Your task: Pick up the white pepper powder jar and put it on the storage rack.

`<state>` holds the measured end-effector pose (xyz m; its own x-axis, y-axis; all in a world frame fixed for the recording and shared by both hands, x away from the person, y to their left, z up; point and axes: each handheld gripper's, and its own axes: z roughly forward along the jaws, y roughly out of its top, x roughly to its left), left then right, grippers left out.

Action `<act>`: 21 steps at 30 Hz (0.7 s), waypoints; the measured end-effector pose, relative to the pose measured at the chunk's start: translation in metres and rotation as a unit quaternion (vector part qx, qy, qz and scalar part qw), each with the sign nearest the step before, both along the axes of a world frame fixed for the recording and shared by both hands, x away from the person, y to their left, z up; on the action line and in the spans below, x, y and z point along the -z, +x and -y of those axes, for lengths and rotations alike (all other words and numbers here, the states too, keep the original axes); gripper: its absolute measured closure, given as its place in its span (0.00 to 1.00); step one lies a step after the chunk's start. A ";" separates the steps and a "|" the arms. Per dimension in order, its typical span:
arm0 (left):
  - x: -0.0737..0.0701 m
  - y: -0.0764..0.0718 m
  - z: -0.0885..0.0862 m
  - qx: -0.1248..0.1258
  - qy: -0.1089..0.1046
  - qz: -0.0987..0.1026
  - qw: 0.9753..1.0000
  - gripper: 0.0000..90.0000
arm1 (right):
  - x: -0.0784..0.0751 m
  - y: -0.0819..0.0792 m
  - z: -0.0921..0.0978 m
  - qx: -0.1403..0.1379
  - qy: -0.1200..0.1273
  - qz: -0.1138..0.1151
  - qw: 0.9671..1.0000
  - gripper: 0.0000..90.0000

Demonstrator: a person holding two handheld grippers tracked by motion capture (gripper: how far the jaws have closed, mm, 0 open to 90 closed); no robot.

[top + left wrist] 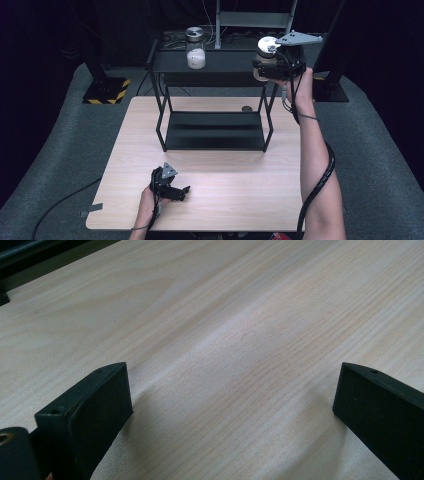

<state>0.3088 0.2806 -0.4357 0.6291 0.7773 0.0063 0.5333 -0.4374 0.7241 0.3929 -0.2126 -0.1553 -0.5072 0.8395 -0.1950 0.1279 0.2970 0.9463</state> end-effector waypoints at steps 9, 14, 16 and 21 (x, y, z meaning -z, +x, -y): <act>0.000 0.000 0.000 0.000 0.000 0.000 1.000 0.02 | -0.007 0.012 -0.001 0.008 0.000 -0.005 1.000 0.33; 0.000 0.000 0.000 0.001 0.000 0.000 1.000 0.02 | -0.010 0.018 -0.003 0.012 0.000 -0.011 1.000 0.33; 0.000 0.000 0.000 0.001 0.000 0.001 1.000 0.02 | -0.012 0.021 -0.004 0.014 0.001 -0.012 1.000 0.33; 0.000 0.000 0.000 0.001 0.000 0.000 1.000 0.02 | -0.016 0.028 -0.008 0.017 -0.002 -0.017 1.000 0.33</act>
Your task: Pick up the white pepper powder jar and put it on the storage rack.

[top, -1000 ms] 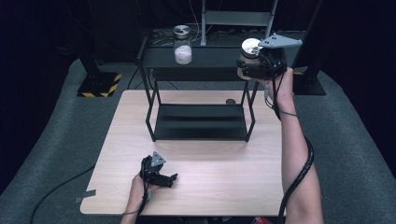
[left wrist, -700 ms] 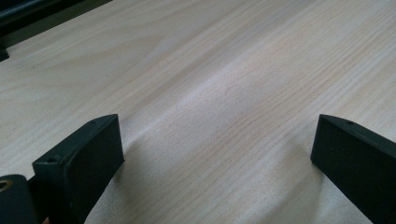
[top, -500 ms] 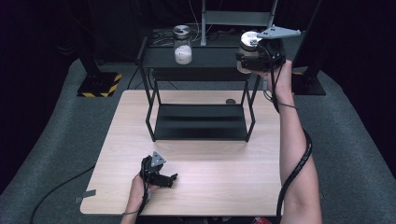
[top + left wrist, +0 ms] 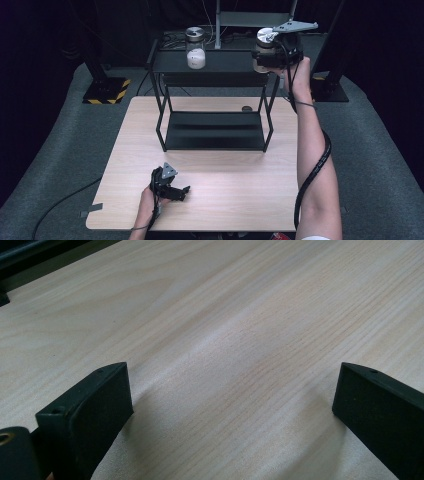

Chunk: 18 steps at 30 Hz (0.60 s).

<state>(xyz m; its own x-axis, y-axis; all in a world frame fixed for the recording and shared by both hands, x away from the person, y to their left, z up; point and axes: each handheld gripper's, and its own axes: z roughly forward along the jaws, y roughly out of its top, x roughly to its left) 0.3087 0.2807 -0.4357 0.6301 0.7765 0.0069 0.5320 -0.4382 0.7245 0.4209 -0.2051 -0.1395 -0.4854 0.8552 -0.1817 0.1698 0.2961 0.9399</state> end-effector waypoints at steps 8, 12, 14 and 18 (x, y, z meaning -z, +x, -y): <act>0.000 0.000 0.000 0.000 0.000 0.001 1.000 0.02 | -0.003 0.009 -0.004 0.000 0.005 -0.008 1.000 0.33; 0.000 0.000 0.000 0.000 0.000 0.000 1.000 0.02 | -0.002 0.015 -0.006 0.001 0.006 -0.013 1.000 0.33; 0.000 0.000 0.000 0.001 -0.001 0.000 1.000 0.02 | -0.002 0.018 -0.007 0.004 0.005 -0.017 1.000 0.33; 0.000 0.000 0.000 0.001 -0.001 -0.001 1.000 0.02 | -0.003 0.025 -0.011 0.007 0.005 -0.022 1.000 0.33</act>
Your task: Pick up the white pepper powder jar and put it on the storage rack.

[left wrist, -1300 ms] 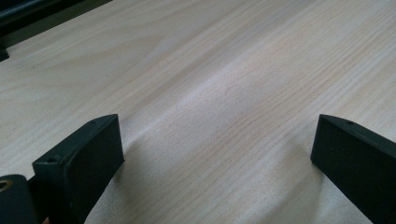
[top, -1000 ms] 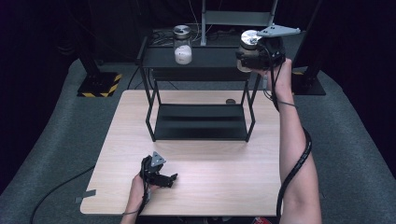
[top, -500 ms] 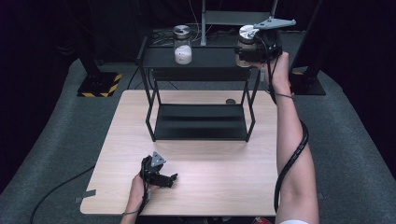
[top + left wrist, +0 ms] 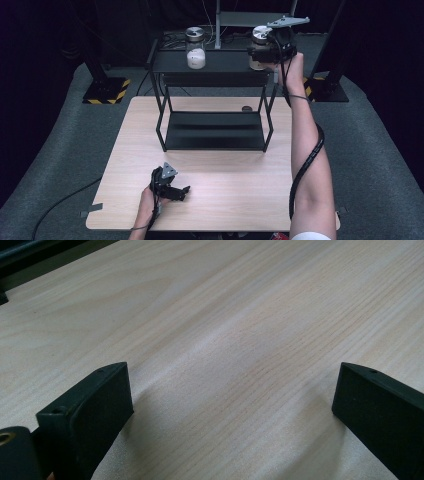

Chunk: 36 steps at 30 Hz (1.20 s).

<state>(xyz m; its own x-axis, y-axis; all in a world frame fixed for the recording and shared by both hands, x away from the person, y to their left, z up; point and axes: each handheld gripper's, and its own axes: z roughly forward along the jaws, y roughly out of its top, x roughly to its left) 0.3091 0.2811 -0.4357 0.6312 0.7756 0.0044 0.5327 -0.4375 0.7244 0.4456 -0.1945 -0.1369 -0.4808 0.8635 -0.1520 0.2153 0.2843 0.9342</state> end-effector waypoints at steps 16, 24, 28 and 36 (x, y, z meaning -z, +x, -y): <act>0.000 0.000 0.000 0.000 0.000 -0.001 1.000 0.02 | 0.002 0.026 -0.013 0.005 0.008 -0.028 1.000 0.33; 0.000 0.000 0.000 0.000 -0.001 0.000 1.000 0.02 | 0.003 0.036 -0.010 0.012 0.031 -0.054 0.998 0.33; 0.000 0.000 0.000 0.000 -0.001 -0.001 1.000 0.02 | 0.002 0.039 -0.008 0.016 0.041 -0.063 0.997 0.33; 0.000 0.000 0.000 0.001 0.000 0.000 1.000 0.02 | -0.001 0.040 -0.012 0.023 0.035 -0.067 0.997 0.33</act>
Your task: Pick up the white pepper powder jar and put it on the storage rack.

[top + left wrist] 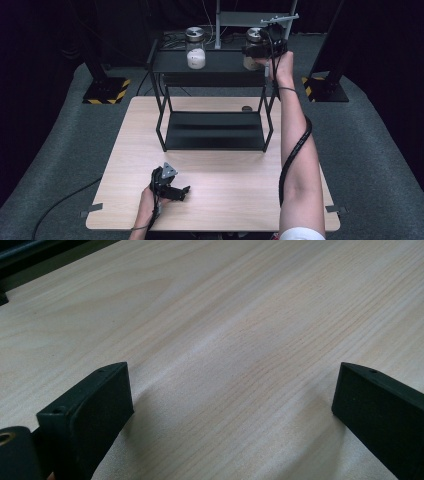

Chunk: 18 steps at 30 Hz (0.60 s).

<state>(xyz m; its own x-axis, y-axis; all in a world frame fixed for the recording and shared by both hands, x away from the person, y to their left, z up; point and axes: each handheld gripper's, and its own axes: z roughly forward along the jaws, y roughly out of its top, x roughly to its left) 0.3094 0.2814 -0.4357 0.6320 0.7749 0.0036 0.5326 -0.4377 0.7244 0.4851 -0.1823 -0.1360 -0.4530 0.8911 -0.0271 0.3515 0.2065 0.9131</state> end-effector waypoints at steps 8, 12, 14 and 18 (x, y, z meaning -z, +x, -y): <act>0.000 0.000 0.000 0.000 0.000 0.001 1.000 0.02 | 0.002 -0.003 -0.002 0.002 -0.006 0.008 1.000 0.33; 0.000 -0.001 0.000 0.000 0.000 0.002 1.000 0.02 | 0.003 -0.004 -0.003 0.003 -0.009 0.011 1.000 0.31; 0.000 0.000 0.000 0.000 0.000 0.001 1.000 0.02 | 0.001 -0.003 -0.001 0.002 -0.009 0.006 1.000 0.26; 0.000 0.000 0.000 0.000 0.000 0.002 1.000 0.02 | -0.008 0.003 0.008 -0.021 -0.009 -0.028 0.999 0.06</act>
